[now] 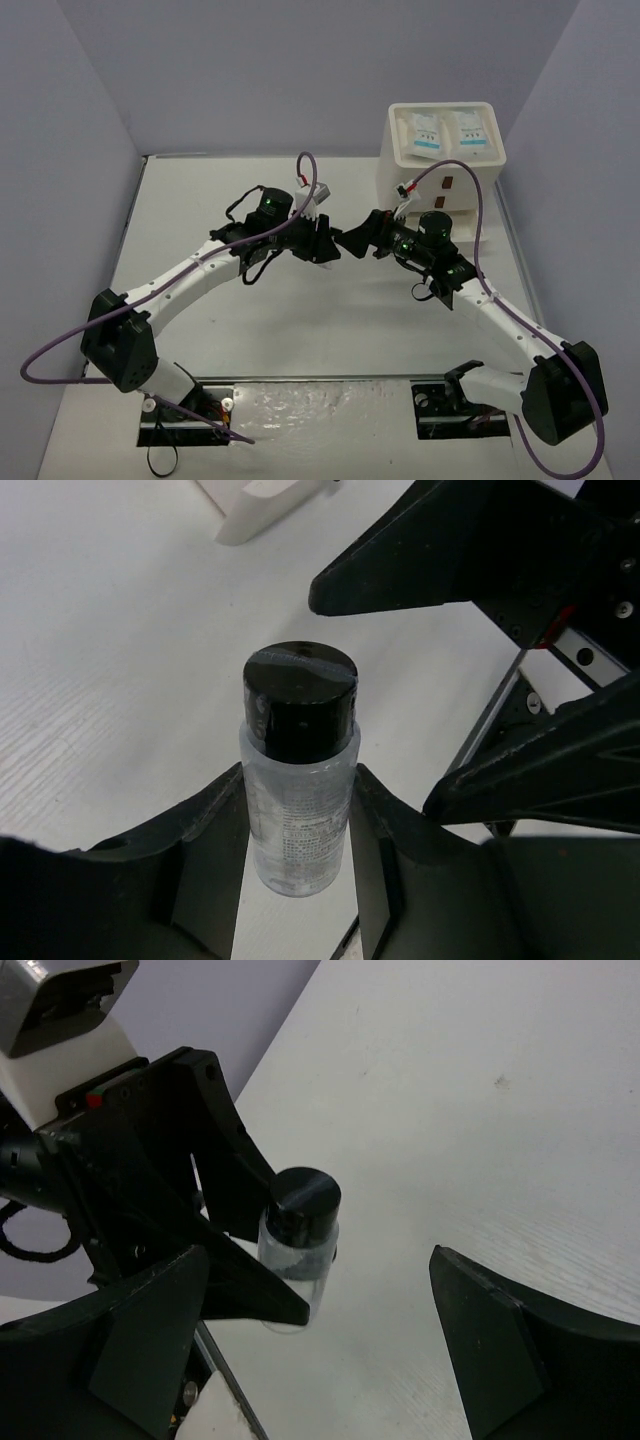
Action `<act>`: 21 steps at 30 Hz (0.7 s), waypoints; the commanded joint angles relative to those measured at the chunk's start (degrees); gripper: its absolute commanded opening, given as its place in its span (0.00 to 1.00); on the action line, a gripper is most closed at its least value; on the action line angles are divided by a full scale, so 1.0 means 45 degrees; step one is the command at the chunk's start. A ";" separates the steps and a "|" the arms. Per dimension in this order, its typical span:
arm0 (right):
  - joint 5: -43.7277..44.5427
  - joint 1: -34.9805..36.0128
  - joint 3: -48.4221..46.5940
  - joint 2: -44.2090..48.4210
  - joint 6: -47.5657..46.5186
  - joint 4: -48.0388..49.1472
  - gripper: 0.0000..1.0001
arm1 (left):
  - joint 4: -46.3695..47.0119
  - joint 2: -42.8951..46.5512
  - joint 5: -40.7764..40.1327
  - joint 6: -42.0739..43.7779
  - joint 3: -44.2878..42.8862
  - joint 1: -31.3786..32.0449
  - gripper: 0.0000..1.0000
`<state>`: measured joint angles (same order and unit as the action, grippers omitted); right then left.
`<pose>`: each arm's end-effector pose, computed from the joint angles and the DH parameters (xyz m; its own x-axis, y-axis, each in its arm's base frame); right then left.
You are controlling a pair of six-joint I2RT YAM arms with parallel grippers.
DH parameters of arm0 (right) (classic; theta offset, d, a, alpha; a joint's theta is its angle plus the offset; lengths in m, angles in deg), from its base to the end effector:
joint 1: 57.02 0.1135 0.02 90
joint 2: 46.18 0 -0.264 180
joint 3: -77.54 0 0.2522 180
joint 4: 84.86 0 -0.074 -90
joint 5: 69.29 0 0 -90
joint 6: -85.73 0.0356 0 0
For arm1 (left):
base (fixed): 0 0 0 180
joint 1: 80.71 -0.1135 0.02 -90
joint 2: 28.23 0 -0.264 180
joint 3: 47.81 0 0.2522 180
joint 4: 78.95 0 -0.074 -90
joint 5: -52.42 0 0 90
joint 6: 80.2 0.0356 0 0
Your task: Organize the makeup
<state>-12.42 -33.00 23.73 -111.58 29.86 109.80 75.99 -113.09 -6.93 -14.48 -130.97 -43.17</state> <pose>0.2303 0.1239 0.3084 -0.4305 0.3226 -0.8430 -0.7223 0.4370 0.5360 0.2600 -0.2227 0.3218 -0.6894 0.0836 -0.7195 0.6600 0.4818 -0.5764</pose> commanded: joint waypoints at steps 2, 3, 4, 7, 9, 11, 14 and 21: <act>0.1071 0.0419 -0.0865 -0.0043 0.0298 0.1645 0.87 | 0.2592 0.0362 0.0527 -0.0562 -0.0426 0.0600 0.00; 0.1166 0.0480 -0.0866 -0.0063 0.0291 0.1638 0.86 | 0.2834 0.0362 0.0553 -0.0595 -0.0433 0.0648 0.00; 0.1244 0.0529 -0.0850 -0.0090 0.0295 0.1642 0.85 | 0.3019 0.0365 0.0577 -0.0620 -0.0439 0.0683 0.00; 0.1381 0.0615 -0.0716 -0.0208 0.0362 0.1709 0.80 | 0.3261 0.0399 0.0628 -0.0637 -0.0456 0.0718 0.00; 0.1403 0.0667 -0.0614 -0.0309 0.0445 0.1872 0.77 | 0.3336 0.0401 0.0662 -0.0590 -0.0441 0.0751 0.00; 0.1382 0.0729 -0.0573 -0.0397 0.0523 0.1929 0.71 | 0.3372 0.0437 0.0570 -0.0557 -0.0421 0.0739 0.00; 0.1282 0.0946 -0.0652 -0.0500 0.0475 0.1827 0.60 | 0.3389 0.0354 0.0486 -0.0501 -0.0477 0.0739 0.00; 0.1642 0.1166 -0.0620 -0.0385 0.0057 0.1045 0.03 | 0.3033 -0.0414 0.0373 -0.0404 -0.0966 0.0739 0.01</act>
<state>-5.09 -28.82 22.37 -113.61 31.81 113.44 83.33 -114.21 -5.16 -16.23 -130.76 -39.94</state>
